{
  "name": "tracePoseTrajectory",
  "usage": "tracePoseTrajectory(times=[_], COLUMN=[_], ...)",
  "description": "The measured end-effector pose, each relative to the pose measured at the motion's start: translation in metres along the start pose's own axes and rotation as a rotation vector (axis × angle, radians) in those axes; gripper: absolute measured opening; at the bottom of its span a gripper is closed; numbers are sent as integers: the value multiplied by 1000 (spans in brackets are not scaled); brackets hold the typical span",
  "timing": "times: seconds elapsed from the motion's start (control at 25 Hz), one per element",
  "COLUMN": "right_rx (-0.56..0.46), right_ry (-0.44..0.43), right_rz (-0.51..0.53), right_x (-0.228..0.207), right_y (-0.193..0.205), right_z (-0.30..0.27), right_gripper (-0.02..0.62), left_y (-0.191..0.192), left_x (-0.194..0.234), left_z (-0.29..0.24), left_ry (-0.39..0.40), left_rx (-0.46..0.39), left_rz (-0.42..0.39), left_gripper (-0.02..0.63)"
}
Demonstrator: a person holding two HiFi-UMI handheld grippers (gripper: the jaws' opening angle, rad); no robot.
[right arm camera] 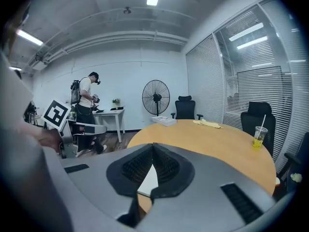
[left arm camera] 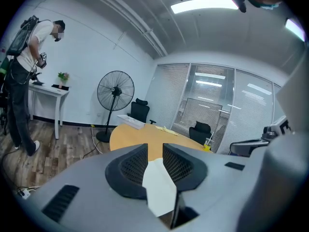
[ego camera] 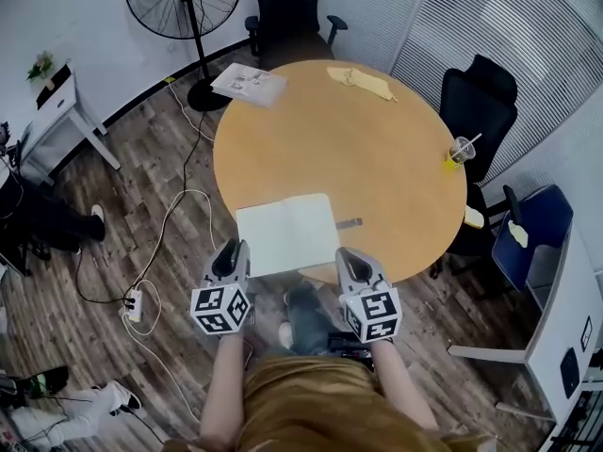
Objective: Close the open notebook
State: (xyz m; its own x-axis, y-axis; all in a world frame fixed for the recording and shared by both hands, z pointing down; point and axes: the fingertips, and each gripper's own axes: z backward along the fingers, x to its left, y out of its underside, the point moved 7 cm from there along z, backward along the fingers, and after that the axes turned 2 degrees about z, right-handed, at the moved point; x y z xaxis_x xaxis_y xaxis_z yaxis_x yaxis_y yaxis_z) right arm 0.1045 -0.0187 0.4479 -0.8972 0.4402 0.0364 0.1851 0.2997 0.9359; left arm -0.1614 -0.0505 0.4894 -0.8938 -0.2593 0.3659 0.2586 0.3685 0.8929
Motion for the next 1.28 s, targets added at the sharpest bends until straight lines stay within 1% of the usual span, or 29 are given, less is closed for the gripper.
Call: tracePoseTrajectory(times=[0.12,0.28,0.4,0.56,0.72,0.96,1.28], right_rx=[-3,-3,3,19,31,31,78], right_ry=[-19,-40,-43,-45,-60,-45,-85], right_rz=[-1,-1,-8,-22,-28,-3,9], right_x=[1,3,1,-6,-9,-13,-17], right_y=[1,0,4,12,17,21,34], right_z=[-6,-13,-16,-19,-25,-33,-48], right_gripper=[12,12,12,12,12,12,12], left_y=[-1,2,7,15,23,37,60], left_x=[1,4,10,14,14,20,27], left_z=[-1,1,-1,-2,-4,-3,-6], left_ry=[-8,-27,-39,-58,-71,-98,-139], left_rx=[2,9,27,35,59,83,136], left_rz=[-8,0,-1,24,21,39,66], left_gripper=[112,112,112,112,112,112,114])
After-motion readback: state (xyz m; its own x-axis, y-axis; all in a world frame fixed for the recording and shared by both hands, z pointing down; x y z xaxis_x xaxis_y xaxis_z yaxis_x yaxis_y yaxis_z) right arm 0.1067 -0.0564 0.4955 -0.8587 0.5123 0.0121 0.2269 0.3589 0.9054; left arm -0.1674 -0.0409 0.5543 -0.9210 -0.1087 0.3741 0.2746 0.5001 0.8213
